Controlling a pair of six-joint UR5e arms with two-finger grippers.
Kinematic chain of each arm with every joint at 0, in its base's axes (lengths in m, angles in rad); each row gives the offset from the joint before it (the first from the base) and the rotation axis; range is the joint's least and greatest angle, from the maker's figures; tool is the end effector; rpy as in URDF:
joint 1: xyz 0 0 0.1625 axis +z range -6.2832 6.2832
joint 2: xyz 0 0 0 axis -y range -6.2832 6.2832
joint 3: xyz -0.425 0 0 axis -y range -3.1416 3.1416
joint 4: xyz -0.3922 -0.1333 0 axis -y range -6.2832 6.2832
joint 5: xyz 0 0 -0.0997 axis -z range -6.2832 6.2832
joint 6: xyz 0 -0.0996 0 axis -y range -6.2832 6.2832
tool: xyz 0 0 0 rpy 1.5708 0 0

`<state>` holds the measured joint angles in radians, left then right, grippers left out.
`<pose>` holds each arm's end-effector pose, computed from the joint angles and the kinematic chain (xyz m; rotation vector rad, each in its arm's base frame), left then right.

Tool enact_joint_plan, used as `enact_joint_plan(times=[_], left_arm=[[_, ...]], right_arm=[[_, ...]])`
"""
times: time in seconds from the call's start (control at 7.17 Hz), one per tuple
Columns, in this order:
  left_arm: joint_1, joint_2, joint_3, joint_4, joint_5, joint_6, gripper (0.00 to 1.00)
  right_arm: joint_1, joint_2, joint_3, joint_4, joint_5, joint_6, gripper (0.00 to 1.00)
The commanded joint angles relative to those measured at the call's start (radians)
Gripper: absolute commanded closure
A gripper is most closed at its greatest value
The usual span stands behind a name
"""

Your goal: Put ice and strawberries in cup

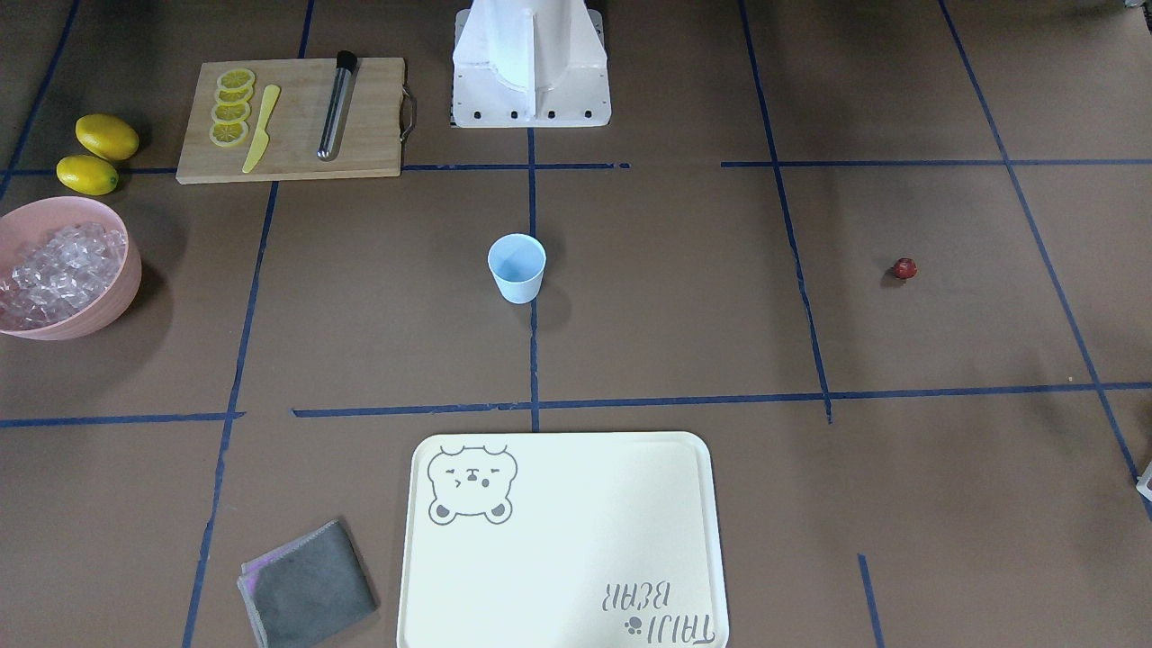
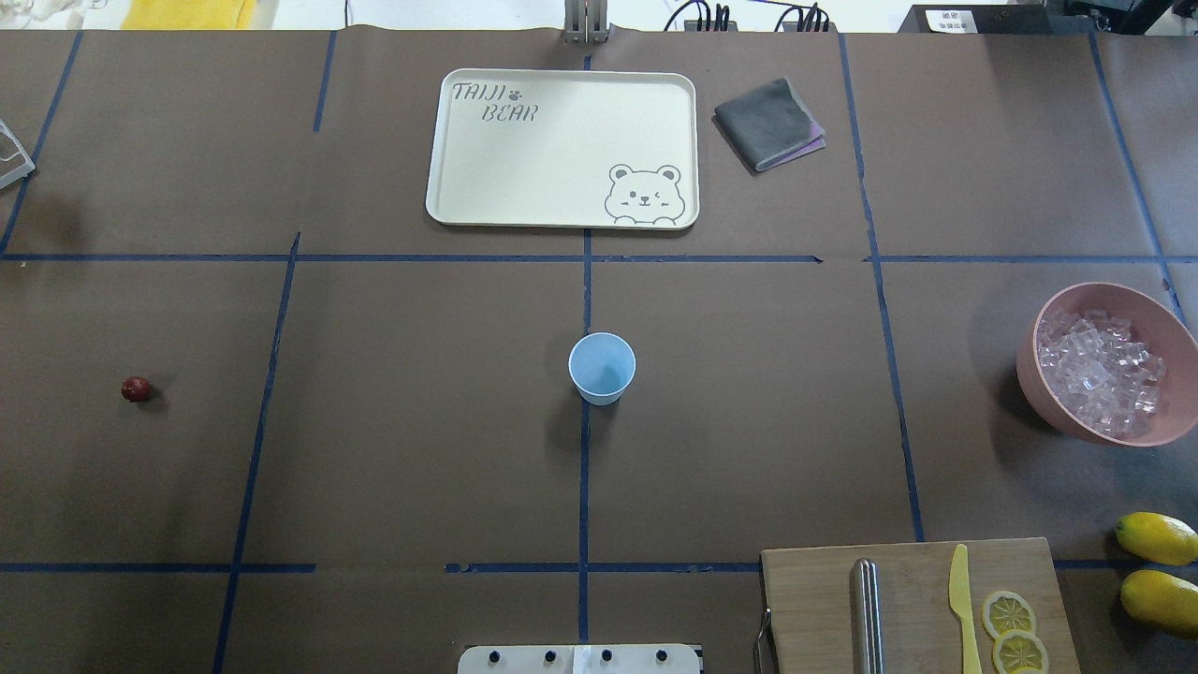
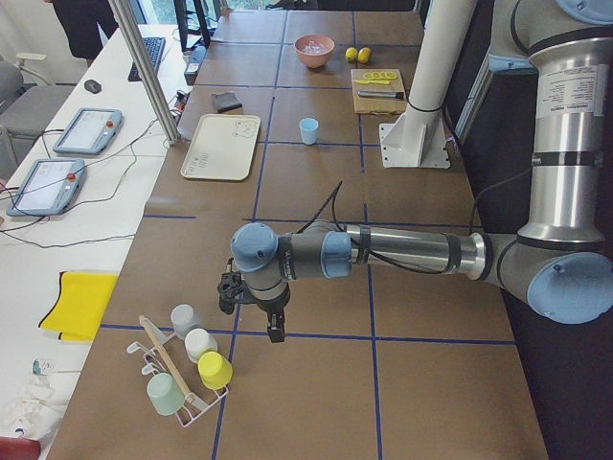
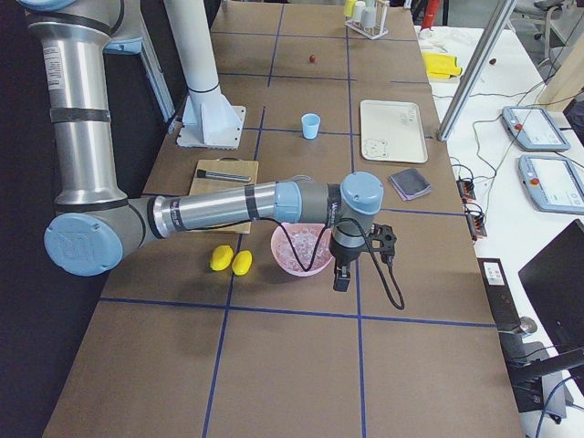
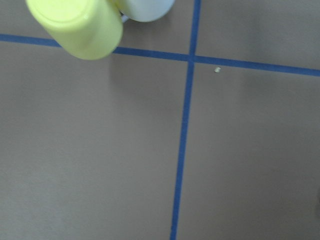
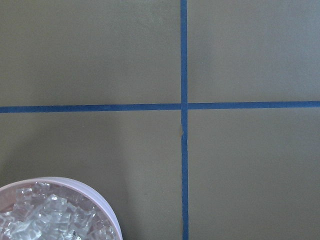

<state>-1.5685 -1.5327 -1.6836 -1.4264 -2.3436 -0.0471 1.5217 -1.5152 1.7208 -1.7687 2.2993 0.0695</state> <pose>-0.0627 -0.4696 0.6360 -0.0853 0.7708 -0.0695 0.0420 -0.5105 0.5803 -0.0358 -0.7277 0.0167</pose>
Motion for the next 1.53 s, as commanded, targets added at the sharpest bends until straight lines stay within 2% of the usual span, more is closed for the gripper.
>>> enact_joint_plan(times=[0.0,0.84,0.98,1.39], left_arm=[[-0.001,-0.03,-0.002,0.012,0.01,0.025,0.0],[0.002,-0.017,-0.011,0.009,0.007,0.021,0.0],[0.002,-0.015,-0.013,-0.009,0.009,0.029,0.0],[0.002,0.043,-0.011,-0.098,0.006,0.024,0.0]], right_arm=[[-0.001,0.001,0.0,0.002,-0.001,0.0,0.0],[0.0,0.001,0.002,0.002,0.031,0.003,0.0],[0.0,0.0,-0.004,0.002,0.079,-0.002,0.0],[0.0,0.0,0.0,0.003,0.078,-0.003,0.0]])
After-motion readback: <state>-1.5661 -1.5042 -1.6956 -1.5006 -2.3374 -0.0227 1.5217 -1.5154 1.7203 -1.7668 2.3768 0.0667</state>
